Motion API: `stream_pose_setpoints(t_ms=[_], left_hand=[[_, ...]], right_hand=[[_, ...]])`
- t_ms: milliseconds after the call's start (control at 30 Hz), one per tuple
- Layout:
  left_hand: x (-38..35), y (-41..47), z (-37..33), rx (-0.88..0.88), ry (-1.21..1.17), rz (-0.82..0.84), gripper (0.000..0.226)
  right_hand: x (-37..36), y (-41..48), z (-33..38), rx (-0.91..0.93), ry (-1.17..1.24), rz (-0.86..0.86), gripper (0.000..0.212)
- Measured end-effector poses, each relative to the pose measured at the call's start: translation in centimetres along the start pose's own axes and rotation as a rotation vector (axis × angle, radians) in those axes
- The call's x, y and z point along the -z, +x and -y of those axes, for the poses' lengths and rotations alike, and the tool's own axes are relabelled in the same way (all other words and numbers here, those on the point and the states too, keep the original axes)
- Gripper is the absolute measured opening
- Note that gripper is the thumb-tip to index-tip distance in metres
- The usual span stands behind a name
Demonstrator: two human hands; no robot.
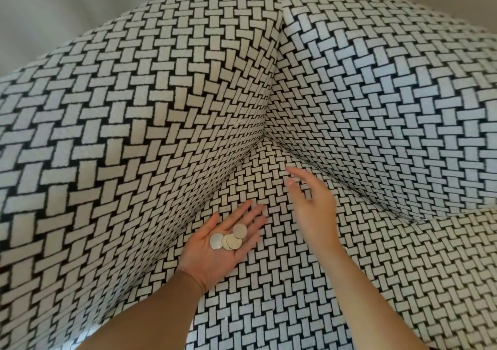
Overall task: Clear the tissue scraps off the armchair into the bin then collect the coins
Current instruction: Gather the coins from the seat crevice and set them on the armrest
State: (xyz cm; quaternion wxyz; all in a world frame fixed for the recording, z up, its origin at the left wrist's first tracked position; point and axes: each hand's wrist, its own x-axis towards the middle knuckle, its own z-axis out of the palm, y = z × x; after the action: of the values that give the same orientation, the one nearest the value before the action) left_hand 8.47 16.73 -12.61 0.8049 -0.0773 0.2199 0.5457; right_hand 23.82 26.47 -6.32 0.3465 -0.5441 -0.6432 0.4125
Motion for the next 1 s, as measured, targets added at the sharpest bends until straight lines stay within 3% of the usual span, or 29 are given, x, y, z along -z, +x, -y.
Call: stream_pose_setpoints(t_ms=[100, 167, 267, 400, 600, 1000], left_hand=[[-0.1, -0.1, 0.0, 0.018, -0.025, -0.013, 0.056], [-0.1, -0.1, 0.0, 0.012, -0.017, -0.018, 0.056], [-0.1, -0.1, 0.0, -0.006, 0.018, -0.012, 0.055], [-0.1, -0.1, 0.0, -0.009, 0.026, -0.008, 0.056], [0.0, -0.1, 0.0, -0.019, 0.039, -0.01, 0.056], [0.0, -0.1, 0.0, -0.023, 0.045, -0.015, 0.054]], right_hand=[[1.2, 0.8, -2.1, -0.137, 0.055, -0.103, 0.03], [1.2, 1.1, -2.9, -0.171, -0.023, -0.085, 0.045], [0.7, 1.7, -3.9, -0.135, -0.367, 0.019, 0.066], [-0.2, 2.1, -4.2, -0.162, -0.706, 0.037, 0.07], [-0.6, 3.0, -3.8, -0.176, -0.96, 0.047, 0.077], [1.9, 6.9, -1.7, -0.33, -1.179, 0.429, 0.101]])
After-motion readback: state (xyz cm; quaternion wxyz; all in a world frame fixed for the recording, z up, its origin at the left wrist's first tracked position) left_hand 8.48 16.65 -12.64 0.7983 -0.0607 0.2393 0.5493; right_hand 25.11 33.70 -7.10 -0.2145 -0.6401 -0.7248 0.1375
